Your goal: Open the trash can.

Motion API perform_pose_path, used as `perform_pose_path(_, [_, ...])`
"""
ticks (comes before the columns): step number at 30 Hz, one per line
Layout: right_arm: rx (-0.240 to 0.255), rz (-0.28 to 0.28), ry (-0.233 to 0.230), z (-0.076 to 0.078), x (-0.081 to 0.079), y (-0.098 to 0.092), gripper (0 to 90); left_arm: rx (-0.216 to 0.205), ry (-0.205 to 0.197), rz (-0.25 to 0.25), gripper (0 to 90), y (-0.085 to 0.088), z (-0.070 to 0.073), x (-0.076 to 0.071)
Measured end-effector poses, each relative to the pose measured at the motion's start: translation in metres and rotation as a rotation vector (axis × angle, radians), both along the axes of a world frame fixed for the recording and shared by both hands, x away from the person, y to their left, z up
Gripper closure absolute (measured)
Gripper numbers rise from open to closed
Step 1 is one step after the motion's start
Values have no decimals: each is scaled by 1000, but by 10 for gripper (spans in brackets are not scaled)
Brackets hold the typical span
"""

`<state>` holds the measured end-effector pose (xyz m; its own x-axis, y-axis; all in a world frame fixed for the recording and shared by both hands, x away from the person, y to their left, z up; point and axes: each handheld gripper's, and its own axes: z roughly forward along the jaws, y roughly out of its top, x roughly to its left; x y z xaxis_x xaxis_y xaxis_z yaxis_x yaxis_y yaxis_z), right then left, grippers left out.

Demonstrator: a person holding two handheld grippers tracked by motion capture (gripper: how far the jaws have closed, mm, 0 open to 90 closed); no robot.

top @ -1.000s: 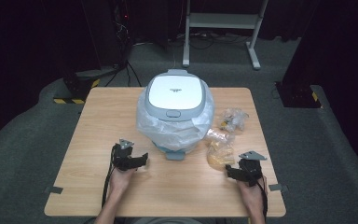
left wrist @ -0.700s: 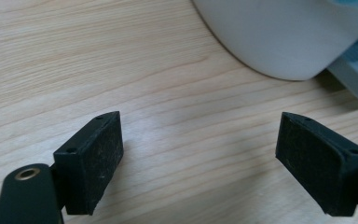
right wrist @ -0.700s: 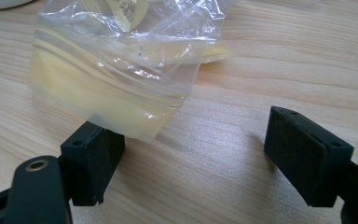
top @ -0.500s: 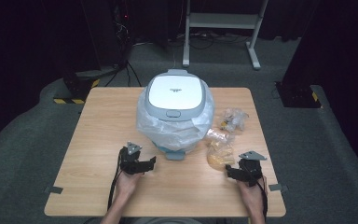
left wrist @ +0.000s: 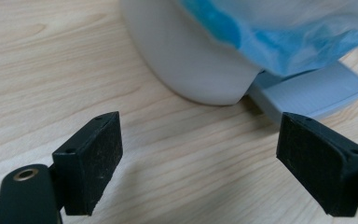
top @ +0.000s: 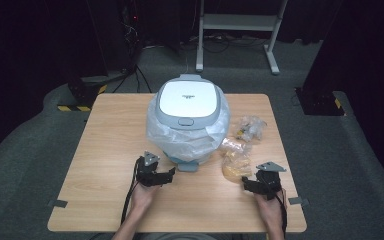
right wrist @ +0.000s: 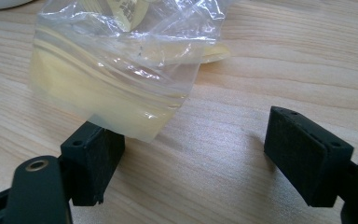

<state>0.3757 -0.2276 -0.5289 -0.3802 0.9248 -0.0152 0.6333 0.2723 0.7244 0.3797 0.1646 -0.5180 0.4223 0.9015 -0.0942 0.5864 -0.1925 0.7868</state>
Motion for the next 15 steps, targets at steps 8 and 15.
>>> perform_pose_path(8, [0,-2,0,0,0,0,200,-24,-19,-6,142,-8,6,3])
perform_pose_path(15, [2,-3,1,0,0,0,201,-32,-22,-10,142,-14,8,7])
